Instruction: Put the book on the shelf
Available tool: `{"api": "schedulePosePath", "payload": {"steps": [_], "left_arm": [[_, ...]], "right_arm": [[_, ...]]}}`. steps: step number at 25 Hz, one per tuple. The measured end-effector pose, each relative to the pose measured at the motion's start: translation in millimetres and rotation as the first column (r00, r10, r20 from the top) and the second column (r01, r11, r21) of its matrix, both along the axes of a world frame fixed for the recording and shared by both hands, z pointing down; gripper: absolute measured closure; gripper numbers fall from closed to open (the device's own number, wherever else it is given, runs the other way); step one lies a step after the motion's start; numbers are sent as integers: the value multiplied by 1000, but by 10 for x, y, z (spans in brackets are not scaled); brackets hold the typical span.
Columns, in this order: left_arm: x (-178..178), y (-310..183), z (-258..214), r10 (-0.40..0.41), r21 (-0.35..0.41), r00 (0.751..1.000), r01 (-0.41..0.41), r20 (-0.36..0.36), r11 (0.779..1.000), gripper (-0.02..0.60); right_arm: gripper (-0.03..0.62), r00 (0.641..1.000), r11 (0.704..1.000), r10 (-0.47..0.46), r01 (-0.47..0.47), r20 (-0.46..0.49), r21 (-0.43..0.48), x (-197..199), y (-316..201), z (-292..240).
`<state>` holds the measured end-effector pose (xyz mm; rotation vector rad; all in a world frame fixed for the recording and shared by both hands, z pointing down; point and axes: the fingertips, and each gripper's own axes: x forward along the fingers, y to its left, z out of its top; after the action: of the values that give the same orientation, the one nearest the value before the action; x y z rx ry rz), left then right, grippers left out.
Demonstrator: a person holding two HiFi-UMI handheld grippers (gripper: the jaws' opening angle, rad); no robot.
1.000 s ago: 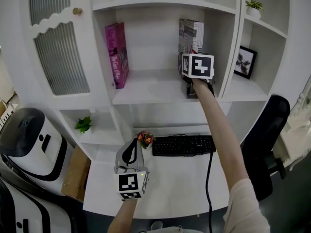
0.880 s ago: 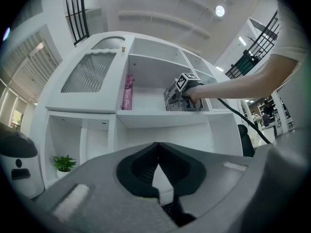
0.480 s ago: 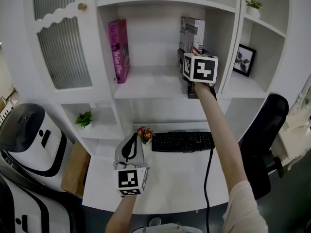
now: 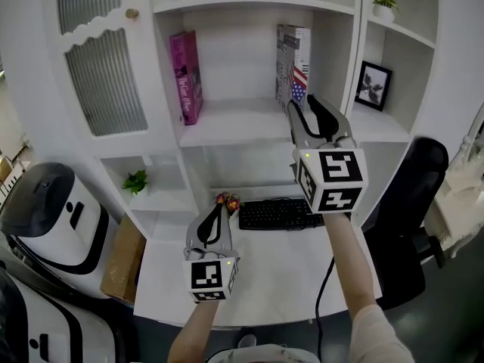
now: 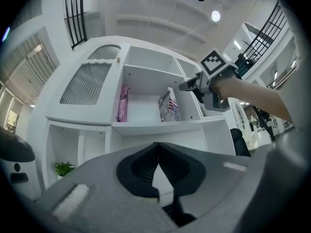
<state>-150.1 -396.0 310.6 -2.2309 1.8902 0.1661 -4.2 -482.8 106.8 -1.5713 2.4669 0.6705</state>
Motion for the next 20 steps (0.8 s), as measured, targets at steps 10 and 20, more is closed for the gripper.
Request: {"api": "schedulePosePath", "payload": {"steps": [10, 20], "left_arm": [[61, 416, -142, -7, 68, 1000, 6, 23, 998, 578], [116, 815, -4, -50, 149, 999, 50, -5, 987, 578]], "right_arm": [[592, 996, 993, 66, -60, -58, 101, 228, 1062, 707], [592, 995, 996, 55, -48, 88, -76, 490, 1528, 1938]]}}
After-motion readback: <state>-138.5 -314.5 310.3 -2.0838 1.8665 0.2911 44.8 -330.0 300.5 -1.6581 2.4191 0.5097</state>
